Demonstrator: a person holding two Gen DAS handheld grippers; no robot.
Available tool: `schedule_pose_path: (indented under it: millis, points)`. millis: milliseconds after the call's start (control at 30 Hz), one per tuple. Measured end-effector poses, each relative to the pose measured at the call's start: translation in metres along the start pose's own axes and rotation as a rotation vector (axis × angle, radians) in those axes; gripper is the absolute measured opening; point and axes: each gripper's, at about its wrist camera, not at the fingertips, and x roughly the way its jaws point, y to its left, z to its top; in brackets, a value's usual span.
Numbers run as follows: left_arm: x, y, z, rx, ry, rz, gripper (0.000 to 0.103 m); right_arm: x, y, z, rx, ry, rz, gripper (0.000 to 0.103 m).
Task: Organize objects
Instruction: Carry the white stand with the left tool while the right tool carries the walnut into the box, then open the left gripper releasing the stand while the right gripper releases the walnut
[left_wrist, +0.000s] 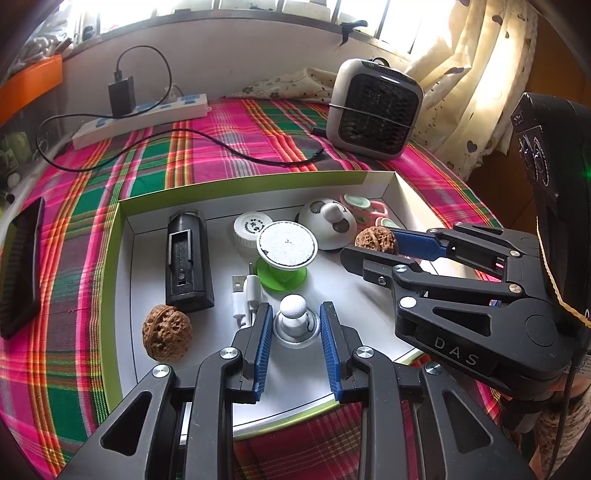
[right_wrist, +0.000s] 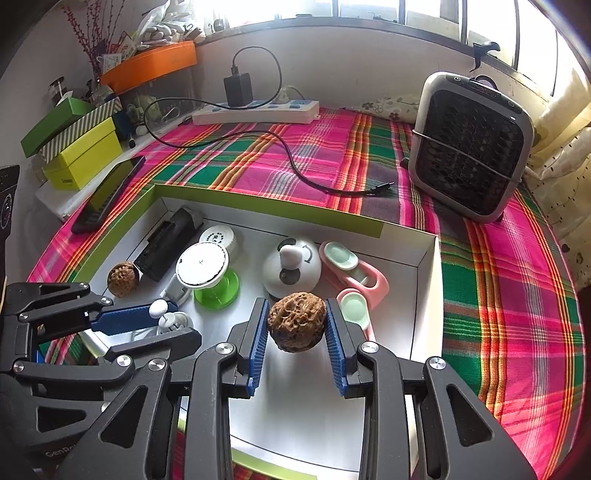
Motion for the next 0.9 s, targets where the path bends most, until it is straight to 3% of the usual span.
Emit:
schedule_pose_path:
  millis: [667,900]
  points:
    - [0.0013,0.001,0.0006,0.002,0.0,0.007,0.025,0.0006,0.0005,-0.0002,-0.005,-0.007,-0.008,0.031]
    - [0.0011,0.0008,0.0005,0.001,0.0,0.012,0.031,-0.0005,-0.0005,-0.0008,0.001,-0.009,-0.009,0.036]
